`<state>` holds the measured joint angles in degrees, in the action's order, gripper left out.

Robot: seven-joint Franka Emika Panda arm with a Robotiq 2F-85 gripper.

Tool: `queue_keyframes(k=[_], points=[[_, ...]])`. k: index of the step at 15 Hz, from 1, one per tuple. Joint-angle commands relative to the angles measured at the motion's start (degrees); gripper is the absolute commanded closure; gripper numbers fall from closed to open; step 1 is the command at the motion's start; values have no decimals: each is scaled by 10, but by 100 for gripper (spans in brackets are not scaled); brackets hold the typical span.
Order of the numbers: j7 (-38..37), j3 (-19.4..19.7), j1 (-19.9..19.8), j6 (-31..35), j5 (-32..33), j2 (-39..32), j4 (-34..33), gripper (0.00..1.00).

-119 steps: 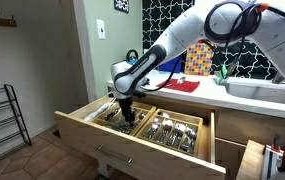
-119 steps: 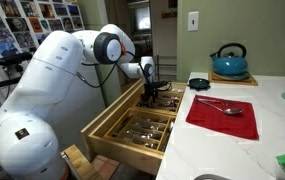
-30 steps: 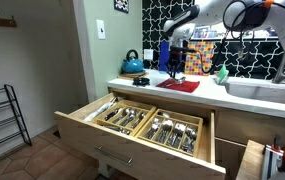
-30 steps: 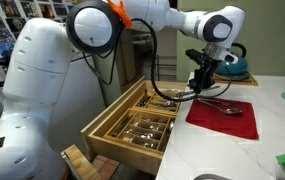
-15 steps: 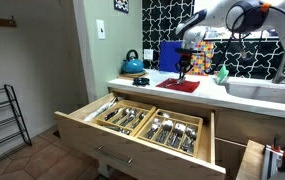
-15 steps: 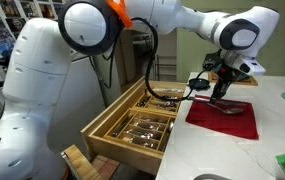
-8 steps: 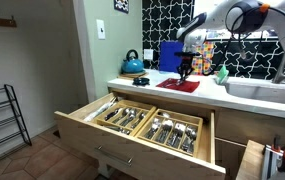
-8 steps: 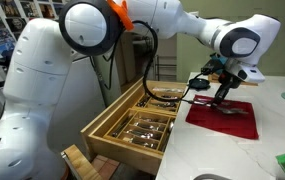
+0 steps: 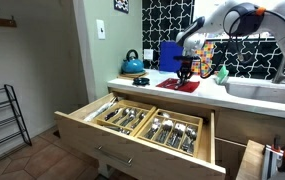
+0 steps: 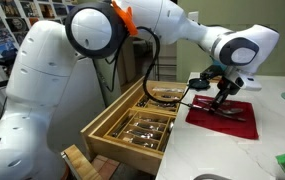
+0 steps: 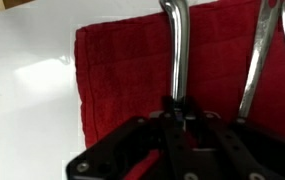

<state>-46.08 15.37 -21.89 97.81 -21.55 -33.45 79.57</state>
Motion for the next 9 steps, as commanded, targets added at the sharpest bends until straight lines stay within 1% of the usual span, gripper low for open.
queue_keyframes(k=[1,9], points=[[-8,-5,-11,13,-28,-11,-3,95],[-18,-7,-13,40,-48,-19,-4,95]])
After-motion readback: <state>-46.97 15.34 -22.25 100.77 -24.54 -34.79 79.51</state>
